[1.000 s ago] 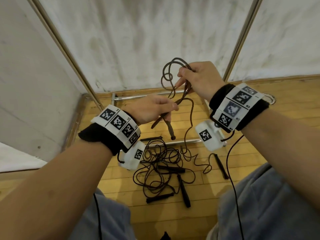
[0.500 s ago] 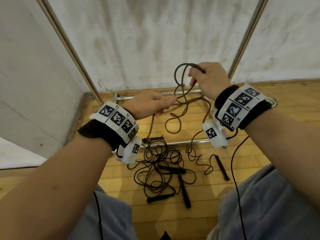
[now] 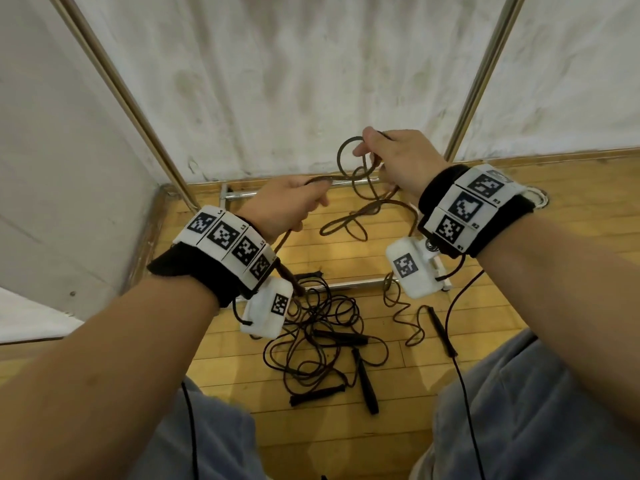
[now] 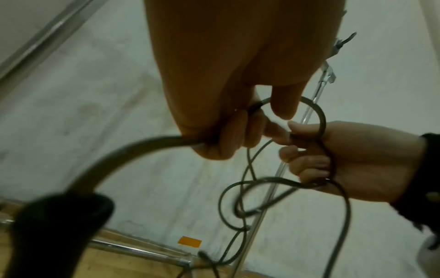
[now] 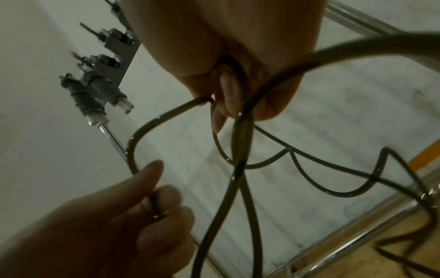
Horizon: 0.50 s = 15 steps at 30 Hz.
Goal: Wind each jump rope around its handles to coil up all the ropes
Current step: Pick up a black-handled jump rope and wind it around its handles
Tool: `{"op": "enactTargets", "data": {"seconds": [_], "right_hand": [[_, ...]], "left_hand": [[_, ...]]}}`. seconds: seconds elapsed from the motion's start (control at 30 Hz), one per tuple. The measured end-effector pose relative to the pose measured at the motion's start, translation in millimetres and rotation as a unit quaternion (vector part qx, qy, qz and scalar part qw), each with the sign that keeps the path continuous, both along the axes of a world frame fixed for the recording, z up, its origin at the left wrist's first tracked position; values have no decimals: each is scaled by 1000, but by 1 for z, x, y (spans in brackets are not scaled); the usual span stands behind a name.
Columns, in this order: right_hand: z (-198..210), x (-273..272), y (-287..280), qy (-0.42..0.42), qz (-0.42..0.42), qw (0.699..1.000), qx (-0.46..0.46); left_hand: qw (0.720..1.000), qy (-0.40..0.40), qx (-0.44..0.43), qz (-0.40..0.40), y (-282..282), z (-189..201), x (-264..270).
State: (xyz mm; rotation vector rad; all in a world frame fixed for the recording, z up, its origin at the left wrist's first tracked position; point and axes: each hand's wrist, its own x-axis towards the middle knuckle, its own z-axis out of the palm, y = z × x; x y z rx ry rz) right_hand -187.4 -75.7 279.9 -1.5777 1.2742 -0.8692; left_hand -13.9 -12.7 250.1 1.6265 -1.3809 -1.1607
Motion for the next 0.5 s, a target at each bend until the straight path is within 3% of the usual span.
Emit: {"op": "enactTargets", "data": {"seconds": [0.1, 0.27, 0.5], "right_hand": [[3, 7, 7, -99, 35, 991, 82], [6, 19, 21, -178, 78, 975, 110], [2, 22, 25, -71, 79, 993, 52]], "left_hand": [[997, -41, -11, -60, 3, 5, -11], [989, -106, -66, -78, 7, 9, -28], [984, -128, -96, -82, 9, 11, -34]]}}
